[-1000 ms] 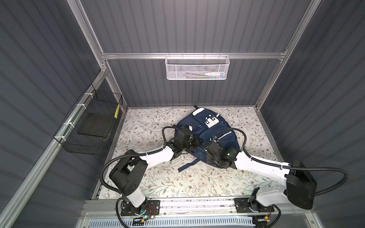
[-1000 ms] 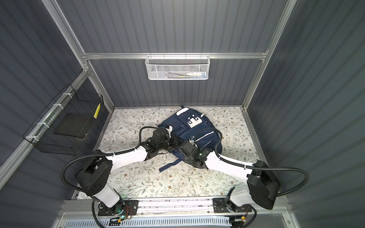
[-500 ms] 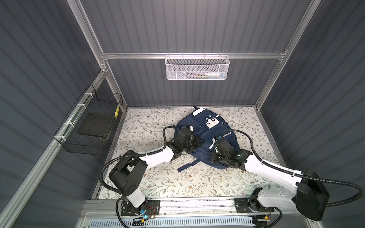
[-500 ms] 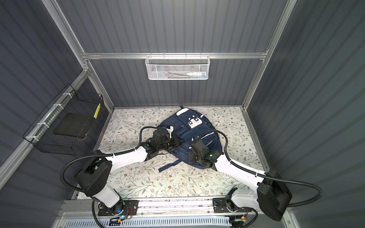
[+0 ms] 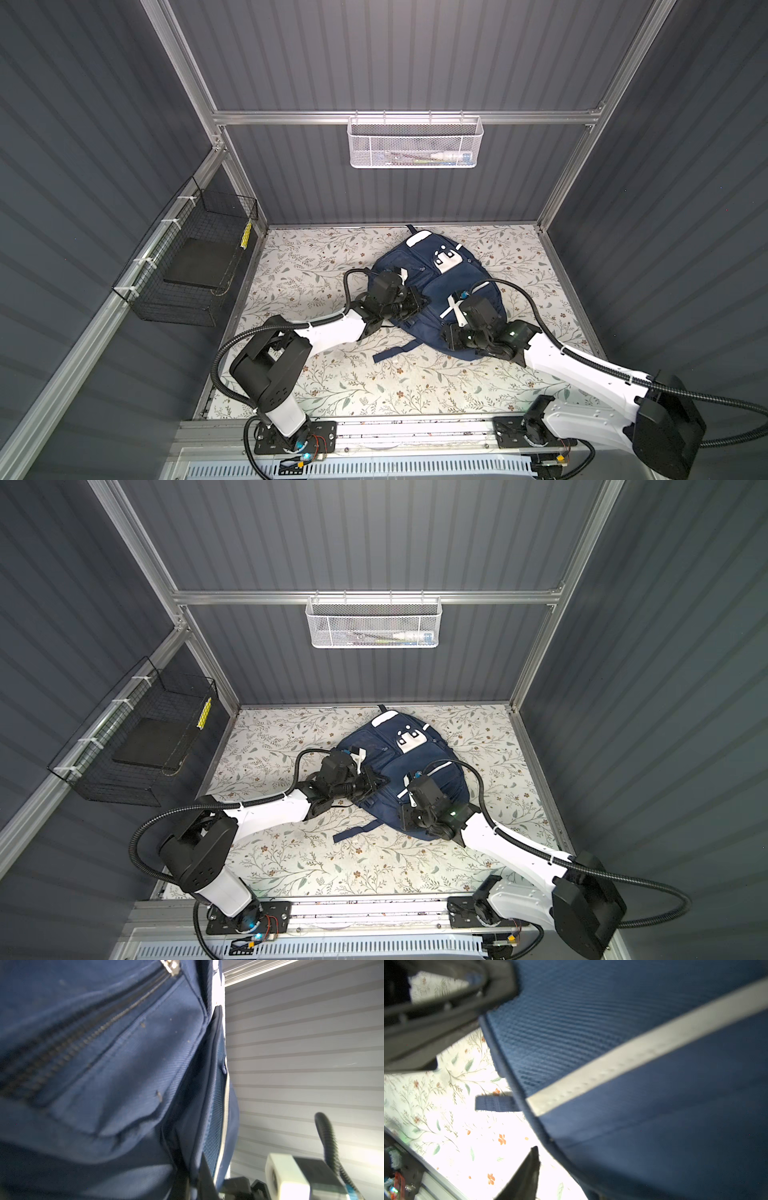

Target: Pack the student bag

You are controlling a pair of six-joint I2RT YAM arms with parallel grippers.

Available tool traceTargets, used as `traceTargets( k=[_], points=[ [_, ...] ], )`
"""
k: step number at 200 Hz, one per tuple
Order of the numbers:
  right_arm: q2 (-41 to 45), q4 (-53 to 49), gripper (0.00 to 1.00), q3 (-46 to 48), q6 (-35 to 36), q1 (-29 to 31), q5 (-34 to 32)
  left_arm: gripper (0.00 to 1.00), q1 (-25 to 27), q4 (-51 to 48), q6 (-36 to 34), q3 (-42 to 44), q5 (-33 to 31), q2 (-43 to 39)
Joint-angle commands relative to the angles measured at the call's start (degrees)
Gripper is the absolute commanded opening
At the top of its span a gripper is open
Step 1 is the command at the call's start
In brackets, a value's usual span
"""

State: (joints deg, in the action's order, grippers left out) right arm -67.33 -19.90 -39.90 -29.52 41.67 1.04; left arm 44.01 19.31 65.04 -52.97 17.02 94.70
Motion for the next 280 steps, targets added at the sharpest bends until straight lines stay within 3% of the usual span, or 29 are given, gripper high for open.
traceTargets(
  k=[1,24,46,92,116,144,173,212,253,267,280],
  points=[
    [-1.24,-0.12,0.43,-2.62,0.94,0.28,-0.53,0.0,0.89,4.85,0.77,-0.23,0.56,0.27],
    [-2.55,-0.41,0.23,-3.21,0.81,0.34,-0.85,0.0,0.9,5.26,0.8,-0.14,0.56,0.31],
    [-0.91,-1.72,0.14,-2.72,0.66,0.61,-1.24,0.0,0.95,5.17,0.71,-0.03,0.56,0.21],
    [3.87,2.05,0.12,0.16,1.78,-0.98,4.07,0.0,0.93,4.78,0.35,-0.25,0.39,0.05],
    [0.49,0.05,0.22,-1.85,3.22,-0.98,4.2,0.0,0.94,4.61,0.3,-0.23,0.41,-0.12],
    [-0.11,-3.9,0.0,-3.34,4.55,-0.98,2.48,0.0,0.91,2.76,-0.81,-0.14,-0.47,-0.65],
    [1.64,-6.95,0.0,-2.65,4.49,-0.98,2.83,0.0,0.0,2.04,-1.73,-0.4,-1.27,-0.69],
    [1.47,-11.79,0.0,-2.03,3.53,0.1,4.31,0.0,-6.47,-1.61,-4.41,-1.11,-0.15,-2.75],
    [1.28,-16.44,0.0,-3.89,2.23,3.07,3.11,0.0,-6.96,-4.31,-6.61,-2.97,-0.18,-2.48],
    [1.78,-19.4,0.0,-4.09,2.65,1.37,-1.49,0.0,-7.75,-4.34,-6.59,-2.2,-0.05,-3.21],
    [2.29,-19.88,0.0,-3.62,3.62,-3.06,-1.06,0.0,-8.55,-4.65,-6.85,-1.03,-0.35,-4.63]
  ],
)
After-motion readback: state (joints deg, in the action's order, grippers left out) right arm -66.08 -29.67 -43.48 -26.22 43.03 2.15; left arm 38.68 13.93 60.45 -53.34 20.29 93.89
